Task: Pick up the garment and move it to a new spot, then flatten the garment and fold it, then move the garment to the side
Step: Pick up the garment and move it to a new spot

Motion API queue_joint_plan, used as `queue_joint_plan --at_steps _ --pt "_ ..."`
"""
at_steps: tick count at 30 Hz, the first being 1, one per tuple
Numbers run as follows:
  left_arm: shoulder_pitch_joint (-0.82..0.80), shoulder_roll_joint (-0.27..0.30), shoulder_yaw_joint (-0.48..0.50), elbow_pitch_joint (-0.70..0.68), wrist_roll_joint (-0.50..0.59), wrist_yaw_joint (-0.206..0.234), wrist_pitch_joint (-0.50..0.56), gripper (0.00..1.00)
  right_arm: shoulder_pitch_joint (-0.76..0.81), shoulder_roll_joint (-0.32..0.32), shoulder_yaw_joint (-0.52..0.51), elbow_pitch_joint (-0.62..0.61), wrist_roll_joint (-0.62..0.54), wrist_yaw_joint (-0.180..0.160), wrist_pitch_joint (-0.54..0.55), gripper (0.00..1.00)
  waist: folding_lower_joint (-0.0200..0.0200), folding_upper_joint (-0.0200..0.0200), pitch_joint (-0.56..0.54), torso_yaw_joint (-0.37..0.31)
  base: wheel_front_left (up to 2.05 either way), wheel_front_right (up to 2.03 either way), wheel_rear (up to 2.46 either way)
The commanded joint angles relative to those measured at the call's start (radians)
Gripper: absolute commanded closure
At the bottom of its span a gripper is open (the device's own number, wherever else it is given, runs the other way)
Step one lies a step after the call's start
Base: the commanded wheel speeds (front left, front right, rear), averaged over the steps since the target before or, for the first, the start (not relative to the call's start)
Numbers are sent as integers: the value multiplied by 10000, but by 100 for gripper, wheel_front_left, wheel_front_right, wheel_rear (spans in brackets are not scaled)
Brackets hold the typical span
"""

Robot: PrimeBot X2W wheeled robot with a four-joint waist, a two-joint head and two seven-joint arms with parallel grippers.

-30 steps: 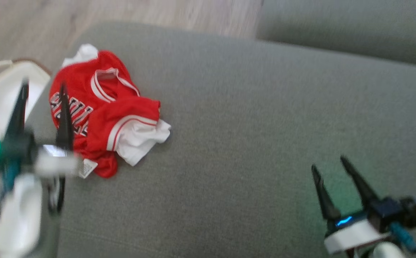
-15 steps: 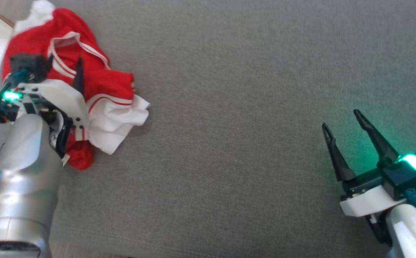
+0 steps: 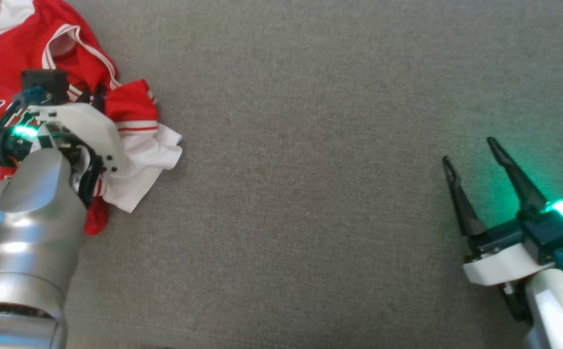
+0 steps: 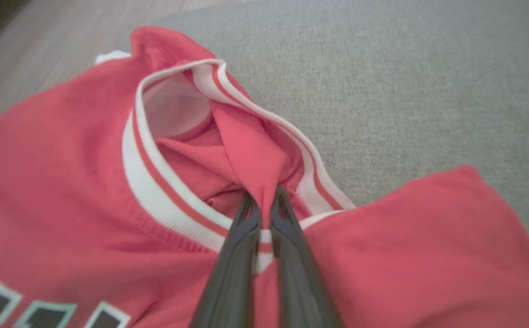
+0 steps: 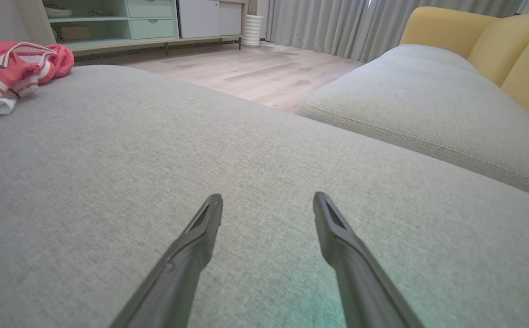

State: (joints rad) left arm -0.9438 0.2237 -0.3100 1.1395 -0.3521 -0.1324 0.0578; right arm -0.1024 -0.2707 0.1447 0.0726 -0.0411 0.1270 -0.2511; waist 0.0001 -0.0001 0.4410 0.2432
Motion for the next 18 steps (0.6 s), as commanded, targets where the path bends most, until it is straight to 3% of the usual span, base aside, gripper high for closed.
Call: queue_joint_plan --at_steps 1,10,18 --pt "-229 787 41 -149 83 19 -365 100 -84 81 258 -188 22 37 -107 0 -1 1 -397 -69 0 0 0" --pt "-1142 1582 -648 -637 581 18 -1724 100 96 858 548 208 378 37 -107 0 -1 1 -2477 -765 0 0 0" --pt "-1513 1794 -1799 -2475 330 18 -1472 100 823 1376 787 317 707 37 -107 0 -1 1 -4431 -2255 0 0 0"
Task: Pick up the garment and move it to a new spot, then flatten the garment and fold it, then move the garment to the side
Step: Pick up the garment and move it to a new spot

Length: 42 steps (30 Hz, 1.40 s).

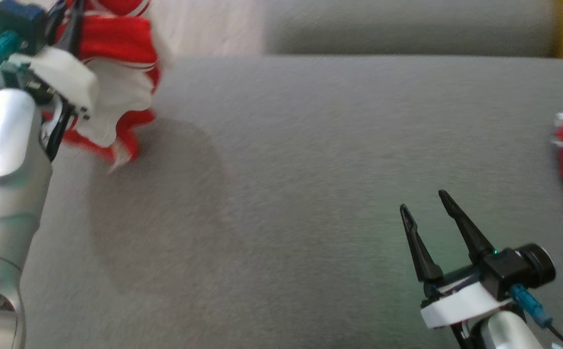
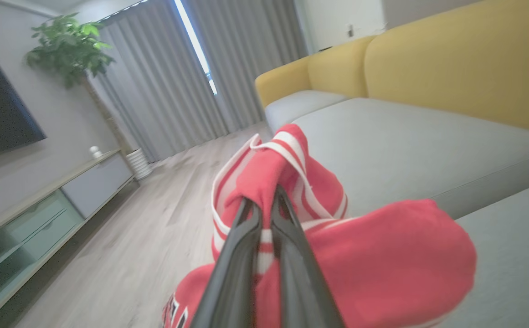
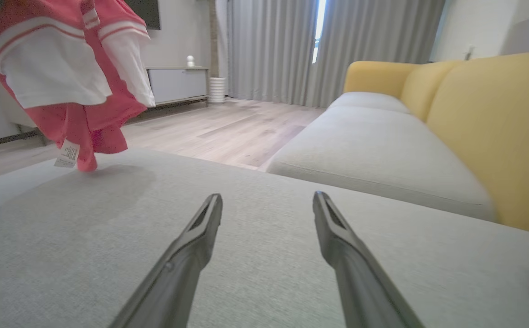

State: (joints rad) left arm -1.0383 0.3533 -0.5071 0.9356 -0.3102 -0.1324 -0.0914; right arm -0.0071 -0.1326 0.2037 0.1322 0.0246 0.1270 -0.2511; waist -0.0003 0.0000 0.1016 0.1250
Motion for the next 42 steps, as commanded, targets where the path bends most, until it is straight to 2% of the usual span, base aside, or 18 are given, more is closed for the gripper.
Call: queue_joint_plan --at_steps 1,7,10,13,19,24,25,26,29,32,35,41,42 --pt "-556 512 -4 -817 -247 18 163 100 -49 12 178 -313 71 37 -107 0 3 0 -1142 -1285 0 0 0" --pt "-182 804 -760 -3325 -1081 18 919 100 162 95 78 -512 139 37 -107 0 3 0 -1319 -2609 0 0 0" --pt "370 688 -1034 -4356 -1217 30 1225 100 204 148 112 -575 155 37 -107 0 3 0 -1158 -3202 0 0 0" --pt "1099 500 -1429 -5092 -1117 220 1375 100 166 220 237 -631 160 37 -107 0 3 0 -827 -3726 0 0 0" --pt "3018 -29 -2497 -5243 -519 1027 1137 100 -284 491 507 -763 188 37 -107 0 3 0 224 -4518 0 0 0" --pt "4228 -903 -3065 -4267 -408 1455 129 100 -631 678 596 -690 170 37 -107 0 3 0 817 -4534 0 0 0" --pt "4318 -1070 -3093 -4014 -400 1548 -97 26 -689 702 600 -656 174 37 -107 0 3 0 876 -4481 0 0 0" --pt "4366 -1235 -3096 -3792 -394 1645 -353 0 -739 721 608 -609 179 37 -107 0 3 0 911 -4405 0 0 0" --pt "4423 -1574 -3040 -3414 -433 1829 -889 0 -786 749 579 -493 214 37 -107 0 3 0 839 -4166 0 0 0" --pt "4502 -2010 -2772 -3116 -529 2168 -1490 0 -730 768 534 -253 250 37 -107 0 3 0 470 -3676 0 0 0" --pt "4844 -2197 -2299 -3257 -581 2603 -1683 0 -580 765 450 -1 320 37 -107 0 3 0 -170 -3138 0 0 0" --pt "6591 -2068 -792 -5210 -322 3333 -1700 0 -36 695 -76 250 469 37 -107 0 3 0 -1340 -1905 0 0 0" --pt "7304 -1961 -302 -5818 -208 3463 -1701 0 173 690 -365 265 469 37 -107 0 3 0 -1607 -1513 0 0 0"
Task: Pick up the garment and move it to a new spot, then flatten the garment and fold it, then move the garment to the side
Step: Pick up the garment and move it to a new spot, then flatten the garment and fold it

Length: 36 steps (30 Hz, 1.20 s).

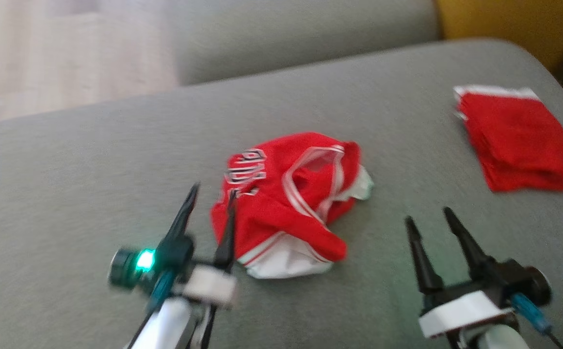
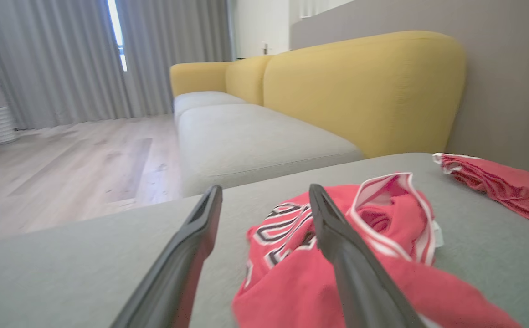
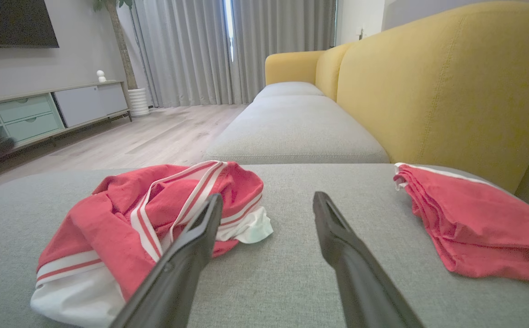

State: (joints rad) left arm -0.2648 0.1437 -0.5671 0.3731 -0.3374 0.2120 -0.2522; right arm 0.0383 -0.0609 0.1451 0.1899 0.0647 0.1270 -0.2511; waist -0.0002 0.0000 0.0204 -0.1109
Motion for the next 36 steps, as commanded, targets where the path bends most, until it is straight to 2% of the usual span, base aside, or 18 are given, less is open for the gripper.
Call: queue_joint_plan --at_steps 1,7,10,13,19,36 --pt "-72 201 510 -490 142 46 -93 0 -162 -25 69 -318 64 37 -107 0 2 0 -907 1014 0 0 0" --pt "2058 500 1793 -2277 842 427 -94 0 673 21 -666 -506 19 37 -107 0 2 0 -1388 1732 0 0 0" --pt "3375 411 2495 -3400 1423 751 -94 0 1217 64 -984 -770 -48 37 -107 0 2 0 -1520 1906 0 0 0" --pt "4226 247 2864 -3949 1770 821 -94 0 1494 88 -1053 -1023 -125 37 -107 0 2 0 -1567 1910 0 0 0" --pt "4988 35 3200 -4232 2293 651 -94 0 1638 102 -998 -1129 -19 37 -107 0 2 0 -1643 1908 0 0 0" --pt "4970 -229 3673 -4031 2776 2 -95 0 1621 105 -821 -983 133 37 -107 0 2 0 -1618 1884 0 0 0"
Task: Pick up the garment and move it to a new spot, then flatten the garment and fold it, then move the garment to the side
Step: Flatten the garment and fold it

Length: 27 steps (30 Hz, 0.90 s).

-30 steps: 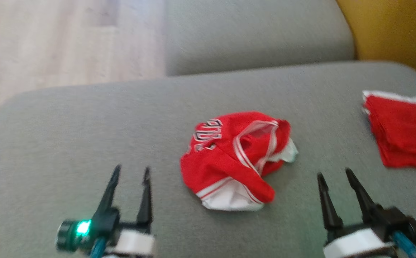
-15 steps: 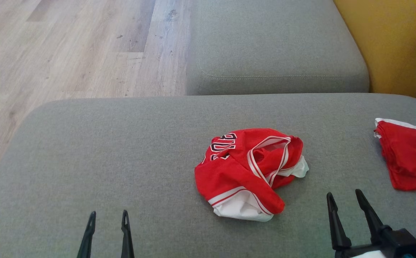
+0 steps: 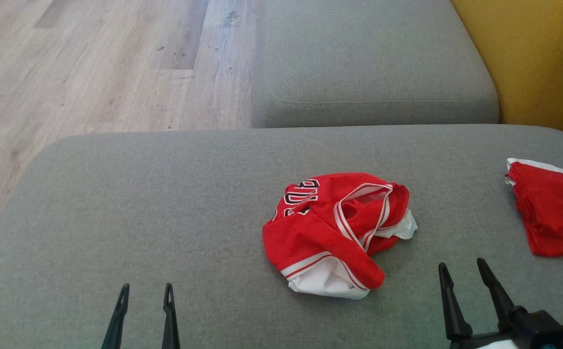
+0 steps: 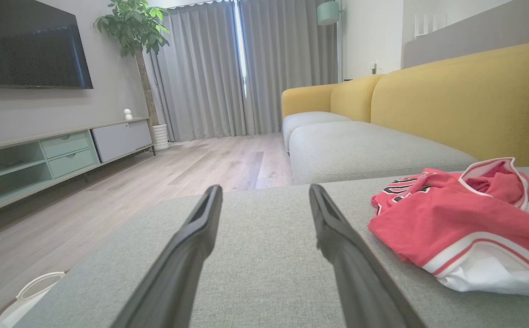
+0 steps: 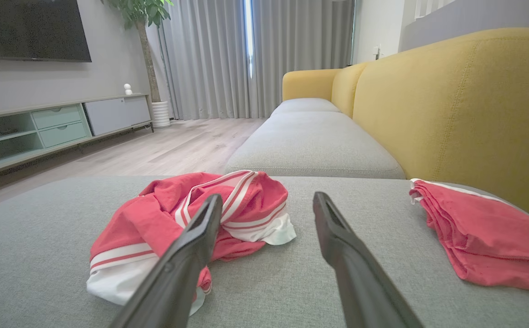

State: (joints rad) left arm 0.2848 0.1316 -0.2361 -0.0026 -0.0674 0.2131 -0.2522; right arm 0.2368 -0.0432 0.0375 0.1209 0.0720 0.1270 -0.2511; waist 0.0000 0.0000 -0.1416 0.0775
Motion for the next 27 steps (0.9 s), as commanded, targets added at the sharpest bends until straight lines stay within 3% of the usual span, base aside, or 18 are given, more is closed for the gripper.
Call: queue_joint_plan --at_steps 1,18,27 --pt "-528 -119 375 -264 102 -35 -95 0 -365 -71 265 -291 64 37 -107 0 0 0 5 -1 0 0 0" --pt "-456 -287 427 -215 305 -307 -95 0 -378 -70 427 -282 22 37 -107 0 0 0 34 -201 0 0 0" --pt "-1390 -441 -290 706 287 -1148 -95 0 -740 -70 590 -576 263 37 -107 0 0 0 721 -833 0 0 0"
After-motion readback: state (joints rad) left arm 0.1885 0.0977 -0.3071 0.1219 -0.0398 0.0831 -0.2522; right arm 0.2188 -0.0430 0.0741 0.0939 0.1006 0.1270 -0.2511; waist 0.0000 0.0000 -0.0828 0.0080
